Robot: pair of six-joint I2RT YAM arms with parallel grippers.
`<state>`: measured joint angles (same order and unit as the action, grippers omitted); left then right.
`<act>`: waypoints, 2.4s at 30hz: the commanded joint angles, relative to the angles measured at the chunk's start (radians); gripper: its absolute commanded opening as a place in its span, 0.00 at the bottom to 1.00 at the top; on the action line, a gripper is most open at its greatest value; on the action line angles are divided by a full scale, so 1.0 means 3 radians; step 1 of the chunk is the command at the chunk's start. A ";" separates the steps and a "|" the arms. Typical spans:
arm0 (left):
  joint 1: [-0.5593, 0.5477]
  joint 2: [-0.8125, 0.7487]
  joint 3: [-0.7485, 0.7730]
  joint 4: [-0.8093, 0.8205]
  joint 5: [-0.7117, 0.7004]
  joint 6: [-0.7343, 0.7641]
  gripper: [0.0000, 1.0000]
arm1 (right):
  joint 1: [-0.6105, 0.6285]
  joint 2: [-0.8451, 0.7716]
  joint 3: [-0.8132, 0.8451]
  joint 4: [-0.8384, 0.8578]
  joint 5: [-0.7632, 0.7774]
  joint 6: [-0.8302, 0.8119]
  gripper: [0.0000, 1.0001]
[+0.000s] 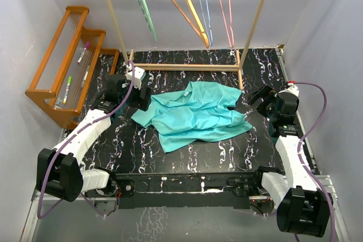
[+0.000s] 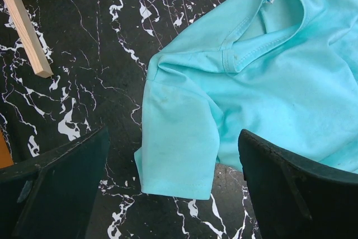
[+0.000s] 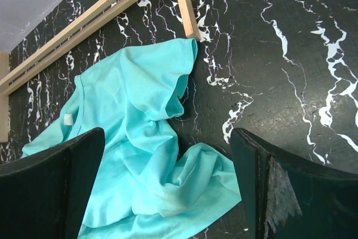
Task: Place the t-shirt on the hanger
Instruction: Pick up the T-shirt from the center of the board.
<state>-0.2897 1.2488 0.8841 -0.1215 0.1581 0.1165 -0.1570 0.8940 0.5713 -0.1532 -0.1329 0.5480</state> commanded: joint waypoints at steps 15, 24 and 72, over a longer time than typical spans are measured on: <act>0.0012 0.0101 0.0129 0.0128 0.0321 0.0512 0.97 | 0.0011 -0.0025 0.0102 0.0195 -0.0381 -0.0609 0.98; 0.0040 0.1224 0.0873 0.0247 0.1040 0.1253 0.82 | 0.0011 -0.0097 0.0066 0.0180 -0.0466 -0.0623 0.98; 0.0242 0.2003 0.1461 -0.0221 0.2188 0.2146 0.00 | 0.0008 -0.0024 0.0364 -0.0052 -0.0648 -0.0883 0.98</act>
<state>-0.2291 2.0026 1.2850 -0.1768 0.7456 0.8387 -0.1570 0.8795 0.6025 -0.2134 -0.2878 0.3260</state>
